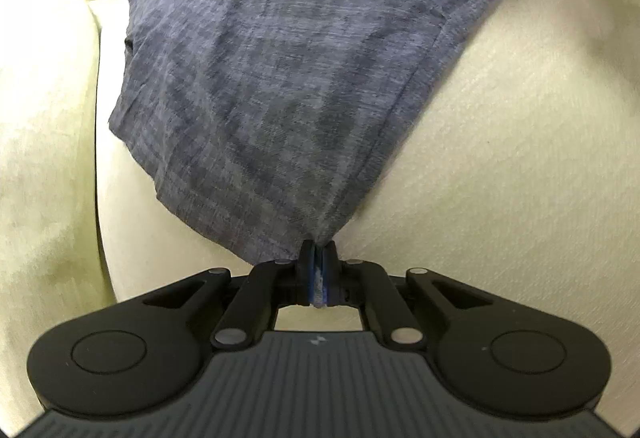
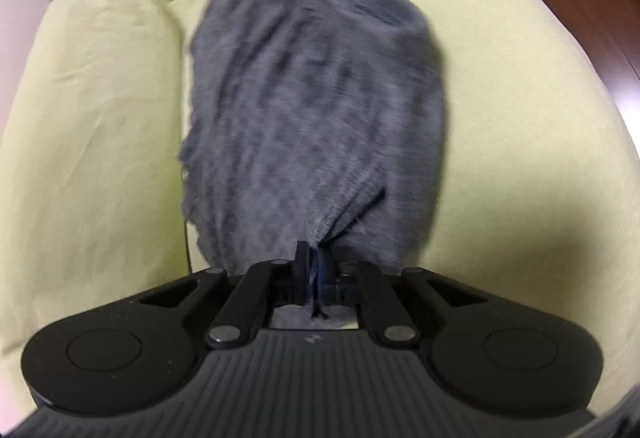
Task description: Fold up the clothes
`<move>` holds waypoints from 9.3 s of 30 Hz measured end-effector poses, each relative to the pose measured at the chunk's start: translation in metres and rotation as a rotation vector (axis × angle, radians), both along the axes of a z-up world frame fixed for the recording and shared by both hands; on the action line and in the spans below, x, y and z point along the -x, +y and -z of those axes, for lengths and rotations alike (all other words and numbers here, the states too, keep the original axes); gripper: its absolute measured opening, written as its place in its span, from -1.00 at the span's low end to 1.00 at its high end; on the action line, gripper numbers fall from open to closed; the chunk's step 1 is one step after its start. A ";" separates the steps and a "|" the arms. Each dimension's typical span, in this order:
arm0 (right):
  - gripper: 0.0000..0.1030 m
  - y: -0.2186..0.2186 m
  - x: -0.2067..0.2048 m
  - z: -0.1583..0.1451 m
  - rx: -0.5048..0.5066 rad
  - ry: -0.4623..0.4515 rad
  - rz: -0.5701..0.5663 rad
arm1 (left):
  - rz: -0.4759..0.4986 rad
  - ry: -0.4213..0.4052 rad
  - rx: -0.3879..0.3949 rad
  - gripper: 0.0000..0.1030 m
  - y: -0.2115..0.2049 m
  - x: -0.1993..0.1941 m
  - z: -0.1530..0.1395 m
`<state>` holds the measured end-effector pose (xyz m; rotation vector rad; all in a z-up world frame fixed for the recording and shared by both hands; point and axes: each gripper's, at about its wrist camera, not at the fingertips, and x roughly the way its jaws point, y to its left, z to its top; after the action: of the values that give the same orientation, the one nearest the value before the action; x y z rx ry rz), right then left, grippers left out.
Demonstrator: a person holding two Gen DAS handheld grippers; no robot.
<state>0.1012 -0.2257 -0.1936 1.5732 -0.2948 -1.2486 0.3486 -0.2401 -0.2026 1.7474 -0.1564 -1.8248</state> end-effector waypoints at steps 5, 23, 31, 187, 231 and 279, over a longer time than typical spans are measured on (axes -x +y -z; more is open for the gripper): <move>-0.96 0.023 -0.006 -0.014 -0.005 0.063 -0.011 | -0.031 0.009 -0.010 -0.98 0.003 -0.005 -0.004; -0.47 -0.006 0.067 -0.070 0.037 0.550 -0.197 | -0.055 -0.043 -0.011 -0.99 0.006 -0.001 0.006; -0.92 -0.060 0.070 -0.063 0.065 0.626 -0.701 | -0.060 -0.060 -0.016 -0.99 0.005 0.004 0.007; -0.24 -0.251 -0.003 -0.159 0.477 1.065 -1.408 | -1.631 0.493 -0.244 -0.52 -0.206 0.067 -0.104; -0.30 -0.529 -0.151 -0.121 0.924 0.607 -2.453 | -2.468 0.871 0.184 -0.51 -0.326 0.185 -0.045; -0.97 -0.410 -0.250 -0.096 0.632 0.222 -2.659 | -2.564 0.860 0.402 -0.48 -0.287 0.132 -0.036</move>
<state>0.3513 -0.6357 -0.0980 0.1900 1.1436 0.8133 0.2171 -0.5276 -0.1668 -0.1450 1.2550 -0.1231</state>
